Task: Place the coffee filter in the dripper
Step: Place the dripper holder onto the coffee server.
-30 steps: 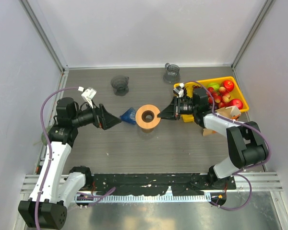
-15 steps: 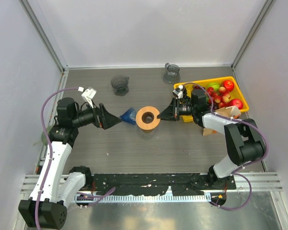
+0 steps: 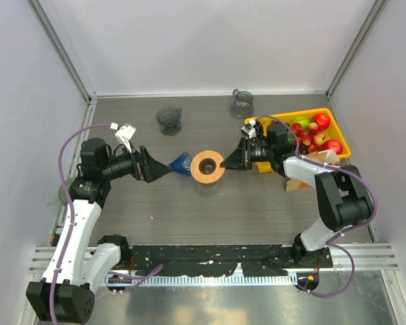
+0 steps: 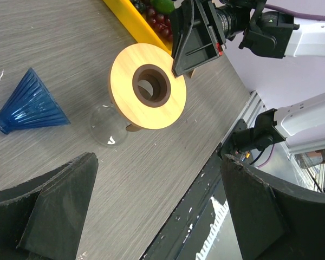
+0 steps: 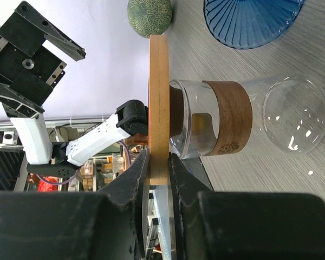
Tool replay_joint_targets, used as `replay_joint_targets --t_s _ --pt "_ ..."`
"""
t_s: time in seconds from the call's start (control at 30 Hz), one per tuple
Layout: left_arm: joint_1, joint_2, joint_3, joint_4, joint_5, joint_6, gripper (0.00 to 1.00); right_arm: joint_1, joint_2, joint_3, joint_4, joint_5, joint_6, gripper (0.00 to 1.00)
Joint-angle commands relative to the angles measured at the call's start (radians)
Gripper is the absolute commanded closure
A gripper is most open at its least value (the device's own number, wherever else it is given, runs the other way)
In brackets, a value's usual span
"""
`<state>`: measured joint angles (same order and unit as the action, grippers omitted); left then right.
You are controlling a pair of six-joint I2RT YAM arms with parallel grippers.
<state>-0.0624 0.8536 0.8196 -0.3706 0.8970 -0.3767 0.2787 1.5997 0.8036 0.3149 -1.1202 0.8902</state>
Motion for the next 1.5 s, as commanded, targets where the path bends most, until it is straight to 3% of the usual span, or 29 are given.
replay_joint_targets --t_s 0.0,0.1,0.37,0.63,0.77,0.9,1.07,1.27,1.47 --pt "0.004 0.002 -0.002 0.047 -0.004 -0.001 0.0 0.004 0.009 0.058 -0.065 0.01 -0.079 0.79" --pt "0.004 0.002 0.0 0.05 -0.009 0.002 0.01 0.004 0.012 0.071 -0.117 0.013 -0.114 0.76" --pt "0.004 0.004 -0.004 0.053 -0.015 0.007 0.01 0.002 0.019 0.097 -0.209 0.025 -0.178 0.54" --pt "0.004 -0.002 0.001 0.021 -0.05 0.028 0.0 -0.003 0.008 0.127 -0.261 0.023 -0.214 0.27" --pt "0.004 -0.001 0.018 -0.037 -0.101 0.079 0.01 -0.022 -0.014 0.178 -0.437 0.039 -0.345 0.13" --pt "0.004 0.012 0.061 -0.099 -0.197 0.157 0.0 -0.055 -0.04 0.256 -0.675 0.098 -0.546 0.07" --pt "0.004 0.039 0.115 -0.162 -0.25 0.234 0.0 -0.064 -0.086 0.353 -0.856 0.246 -0.717 0.16" --pt "0.004 0.041 0.087 -0.12 -0.23 0.205 0.0 -0.035 -0.098 0.379 -0.867 0.341 -0.747 0.46" --pt "0.004 0.044 0.084 -0.1 -0.224 0.183 0.01 0.005 -0.093 0.408 -0.905 0.497 -0.824 0.62"
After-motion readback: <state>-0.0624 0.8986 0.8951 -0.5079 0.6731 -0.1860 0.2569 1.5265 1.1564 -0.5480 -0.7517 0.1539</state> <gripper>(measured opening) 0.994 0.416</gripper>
